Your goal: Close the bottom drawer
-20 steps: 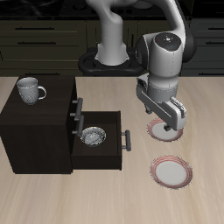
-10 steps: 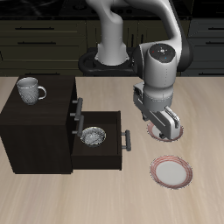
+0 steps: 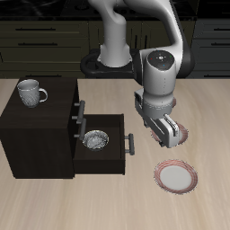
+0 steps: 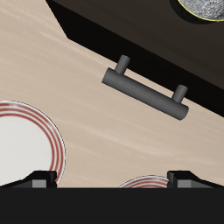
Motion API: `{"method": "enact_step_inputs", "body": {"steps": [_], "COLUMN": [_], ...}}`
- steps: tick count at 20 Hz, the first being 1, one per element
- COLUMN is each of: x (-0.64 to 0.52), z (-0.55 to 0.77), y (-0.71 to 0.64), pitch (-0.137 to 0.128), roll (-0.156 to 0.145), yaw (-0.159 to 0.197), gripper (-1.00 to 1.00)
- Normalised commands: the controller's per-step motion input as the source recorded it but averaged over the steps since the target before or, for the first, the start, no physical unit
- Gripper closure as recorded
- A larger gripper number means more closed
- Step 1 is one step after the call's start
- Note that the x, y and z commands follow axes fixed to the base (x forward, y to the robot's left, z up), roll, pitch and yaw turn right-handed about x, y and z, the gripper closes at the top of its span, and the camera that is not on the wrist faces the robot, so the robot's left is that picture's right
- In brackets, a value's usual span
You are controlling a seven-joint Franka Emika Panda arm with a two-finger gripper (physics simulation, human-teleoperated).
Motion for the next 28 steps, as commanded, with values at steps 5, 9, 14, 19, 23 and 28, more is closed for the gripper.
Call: {"method": "enact_step_inputs", "body": {"steps": [5,9,14,19,23,28], "x": [0.07,0.04,0.09,-0.03,0.01,0.13], "z": [-0.08,-0.04,-0.19,-0.31,-0.22,-0.27], "y": [-0.22,-0.17,-0.15,-0.06,-0.07,-0.22], "pitch": [-0.017,-0.014,0.010,0.018,0.027,0.044], "roll": [-0.006,-0.016,-0.019,0.006,0.002,-0.019], "yaw": [-0.042,-0.015,-0.002,0.011,-0.005,-0.020], "gripper": [-1.00,-1.00,-1.00,-1.00,-1.00,-1.00]}}
